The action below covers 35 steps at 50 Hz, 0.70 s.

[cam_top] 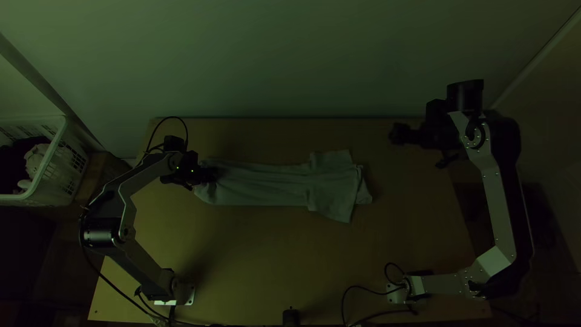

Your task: Fold the t-shirt

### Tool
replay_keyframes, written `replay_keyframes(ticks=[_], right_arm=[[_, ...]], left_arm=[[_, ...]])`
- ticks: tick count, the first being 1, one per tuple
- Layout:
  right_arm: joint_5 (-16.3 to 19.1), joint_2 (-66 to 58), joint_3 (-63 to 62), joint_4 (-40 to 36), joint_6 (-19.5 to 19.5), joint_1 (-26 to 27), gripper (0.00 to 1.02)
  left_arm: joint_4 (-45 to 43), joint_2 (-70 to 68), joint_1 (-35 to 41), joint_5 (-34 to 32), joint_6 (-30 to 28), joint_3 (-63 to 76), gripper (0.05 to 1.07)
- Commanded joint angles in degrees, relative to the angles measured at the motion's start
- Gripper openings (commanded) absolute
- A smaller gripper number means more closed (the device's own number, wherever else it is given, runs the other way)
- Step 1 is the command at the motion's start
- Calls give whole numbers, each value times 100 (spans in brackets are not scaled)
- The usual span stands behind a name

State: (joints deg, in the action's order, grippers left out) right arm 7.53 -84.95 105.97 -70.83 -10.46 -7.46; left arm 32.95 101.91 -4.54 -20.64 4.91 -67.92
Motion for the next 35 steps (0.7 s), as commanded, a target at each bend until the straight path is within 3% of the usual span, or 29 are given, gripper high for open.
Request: replay_keyframes(ticks=[1,16,35], right_arm=[[29,154,-138,-28,-88,-18,97],[29,154,-156,-19,-97,-45,97],[29,154,-147,8,-114,-53,97]], left_arm=[[414,5,-557,394,-394,7,8],[1144,-303,-1594,421,-1141,-397,8],[2269,-532,-2377,465,-1774,-1549,8]])
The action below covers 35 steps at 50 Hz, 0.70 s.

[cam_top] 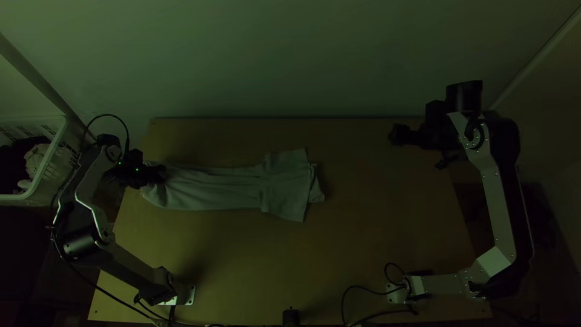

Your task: Fold the t-shirt

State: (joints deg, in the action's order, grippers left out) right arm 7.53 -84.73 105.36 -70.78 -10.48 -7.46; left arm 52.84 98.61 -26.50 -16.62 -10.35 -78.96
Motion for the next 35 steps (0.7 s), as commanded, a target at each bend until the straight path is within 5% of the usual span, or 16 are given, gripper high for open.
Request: replay_keyframes(ticks=[1,15,35], right_arm=[[29,132,-86,3,-112,-53,97],[29,141,-86,3,-130,-53,97],[29,141,-86,3,-130,-53,97]], left_arm=[[350,-202,-206,63,-266,-533,8],[1598,-342,-39,63,-327,-1746,8],[2424,-659,1385,397,288,-2713,8]])
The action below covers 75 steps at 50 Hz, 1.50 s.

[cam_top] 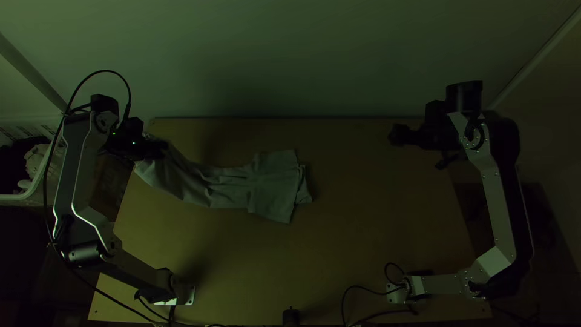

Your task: Fold the t-shirt

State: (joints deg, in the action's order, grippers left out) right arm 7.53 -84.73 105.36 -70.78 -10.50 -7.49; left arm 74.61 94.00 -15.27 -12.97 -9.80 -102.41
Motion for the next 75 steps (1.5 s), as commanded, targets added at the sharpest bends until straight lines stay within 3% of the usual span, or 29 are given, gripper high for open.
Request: replay_keyframes(ticks=[1,30,49,75], right_arm=[[29,141,-86,3,-128,-42,97],[29,79,-200,38,-128,-25,97],[29,-35,-244,47,-128,19,97],[20,-211,-200,56,-128,45,97]], left_arm=[[300,-197,331,40,268,-429,8],[511,93,2898,919,1596,-1027,8],[599,980,3759,919,2290,-1677,8],[520,2369,4752,990,2756,-2556,8]])
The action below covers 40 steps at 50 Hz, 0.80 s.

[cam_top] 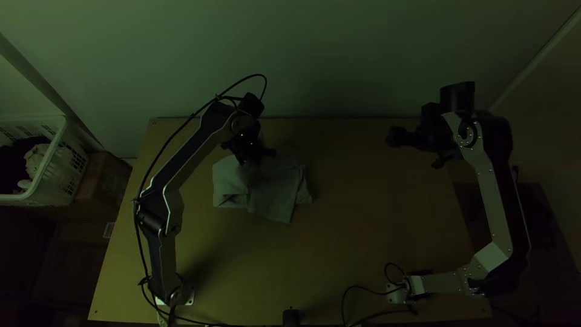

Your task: Fold the t-shirt

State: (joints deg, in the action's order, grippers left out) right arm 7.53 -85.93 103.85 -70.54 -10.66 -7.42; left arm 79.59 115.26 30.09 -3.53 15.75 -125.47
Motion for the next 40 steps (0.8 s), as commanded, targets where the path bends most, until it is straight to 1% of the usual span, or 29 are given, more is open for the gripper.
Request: replay_keyframes(ticks=[1,16,20,22,23,26,27,33,35,37,39,40], right_arm=[[20,-91,-49,32,-103,39,97],[20,-108,-58,32,-112,65,97],[20,-108,-41,32,-103,65,98],[20,-108,-41,32,-112,65,98],[20,-108,-49,32,-103,65,98],[20,-108,-58,32,-103,65,98],[20,-108,-67,32,-103,65,98],[20,-99,-85,32,-103,65,98],[20,-99,-85,32,-103,65,98],[20,-99,-85,32,-112,65,98],[29,-99,-85,32,-112,56,98],[20,-99,-93,32,-112,56,98]], left_arm=[[4,286,243,54,218,-259,8],[-295,1007,674,283,394,-276,8],[-392,1148,806,599,412,-285,8],[-418,1209,859,643,412,-285,10],[-436,1235,876,661,412,-294,14],[-480,1306,964,722,403,-320,30],[-497,1323,990,748,385,-329,34],[-585,1490,1096,775,385,-505,47],[-638,1517,1105,775,385,-540,54],[-691,1534,1131,775,385,-540,67],[-726,1561,1157,775,385,-540,86],[-735,1569,1166,775,385,-549,97]])
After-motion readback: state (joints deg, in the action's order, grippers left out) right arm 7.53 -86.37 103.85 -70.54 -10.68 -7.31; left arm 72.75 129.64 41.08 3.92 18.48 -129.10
